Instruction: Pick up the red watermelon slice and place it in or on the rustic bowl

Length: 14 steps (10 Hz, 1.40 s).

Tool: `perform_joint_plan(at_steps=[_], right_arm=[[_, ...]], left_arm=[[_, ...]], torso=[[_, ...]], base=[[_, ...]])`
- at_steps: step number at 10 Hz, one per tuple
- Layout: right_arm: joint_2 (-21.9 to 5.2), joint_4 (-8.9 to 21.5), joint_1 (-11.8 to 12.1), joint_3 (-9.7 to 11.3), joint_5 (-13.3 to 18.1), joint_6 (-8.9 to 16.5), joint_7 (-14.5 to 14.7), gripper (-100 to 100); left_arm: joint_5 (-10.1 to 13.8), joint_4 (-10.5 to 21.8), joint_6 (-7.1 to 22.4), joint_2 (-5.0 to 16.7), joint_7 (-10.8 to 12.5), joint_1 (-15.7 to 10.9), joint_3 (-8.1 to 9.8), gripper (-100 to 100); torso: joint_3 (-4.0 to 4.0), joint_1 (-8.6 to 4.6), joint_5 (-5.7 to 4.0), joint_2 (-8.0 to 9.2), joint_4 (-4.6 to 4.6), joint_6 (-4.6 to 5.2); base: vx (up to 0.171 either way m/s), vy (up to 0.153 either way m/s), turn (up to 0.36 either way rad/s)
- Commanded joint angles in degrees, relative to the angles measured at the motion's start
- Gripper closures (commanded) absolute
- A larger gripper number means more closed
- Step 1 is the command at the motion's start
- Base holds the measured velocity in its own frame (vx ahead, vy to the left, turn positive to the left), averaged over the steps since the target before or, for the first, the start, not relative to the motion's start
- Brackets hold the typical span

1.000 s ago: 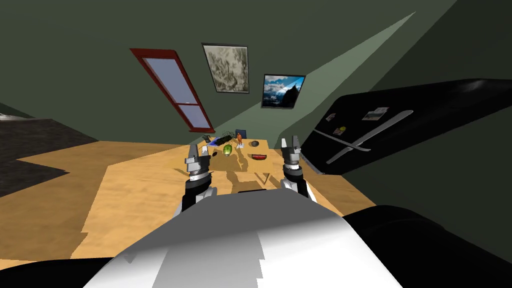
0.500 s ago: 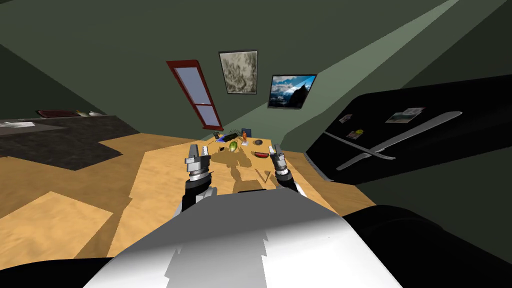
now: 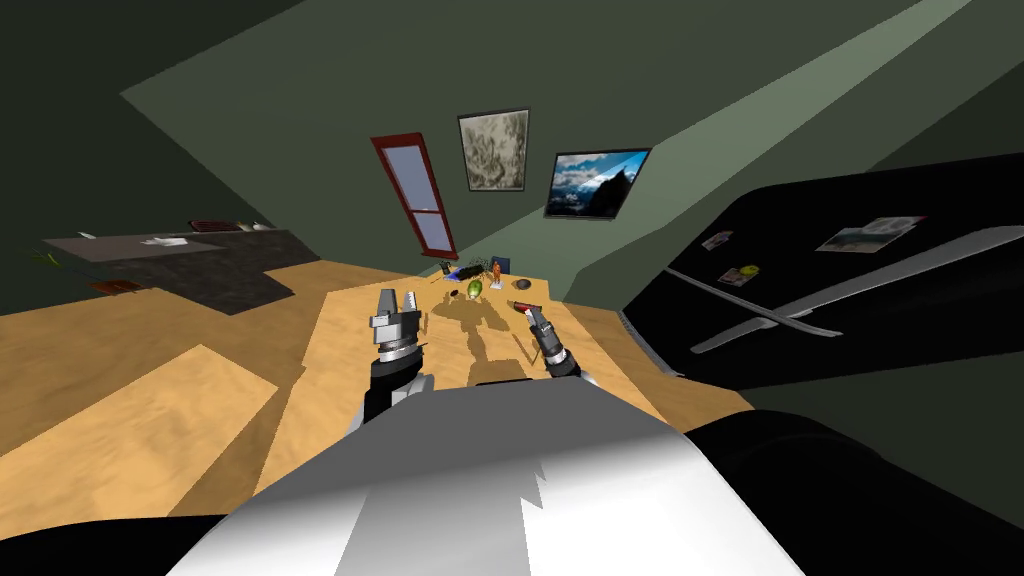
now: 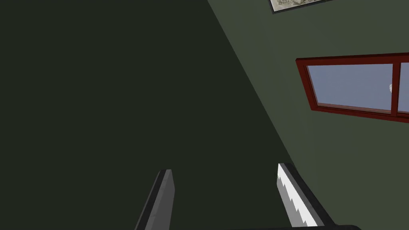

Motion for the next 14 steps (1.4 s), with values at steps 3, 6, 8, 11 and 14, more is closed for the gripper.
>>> perform_joint_plan(at_steps=[3,6,8,11,14], right_arm=[[-3.62,5.32,-0.82,2.58,1.36,-0.03,-0.54,-100],[-8.95,9.81,-0.36,6.31,3.49,-0.23,-0.87,-100],[-11.31,13.16,-0.21,8.06,4.58,-0.31,-0.98,-100],[-15.1,17.98,-0.11,9.73,5.66,-0.39,-1.04,-100],[-20.04,24.13,-0.07,12.8,7.84,-0.52,-1.03,-100]], left_arm=[[0.0,0.0,0.0,0.0,0.0,0.0,0.0,0],[0.0,0.0,0.0,0.0,0.0,0.01,0.01,0],[0.0,0.0,0.0,0.0,0.0,0.02,0.01,0],[0.0,0.0,0.0,0.0,0.0,0.0,0.0,0],[0.0,0.0,0.0,0.0,0.0,0.02,0.01,0]], torso=[[-0.06,0.07,0.01,-0.1,-0.02,0.0],[-0.06,0.02,0.0,-0.11,-0.02,0.03],[-0.08,0.05,0.01,-0.15,-0.02,0.04],[-0.09,0.11,0.02,-0.17,-0.03,0.0],[-0.13,0.11,0.03,-0.24,-0.04,0.04]], base=[[-0.05,-0.001,0.14],[-0.054,-0.001,0.215],[-0.043,0.008,0.166],[-0.036,0.019,0.182],[-0.02,0.034,0.223]])
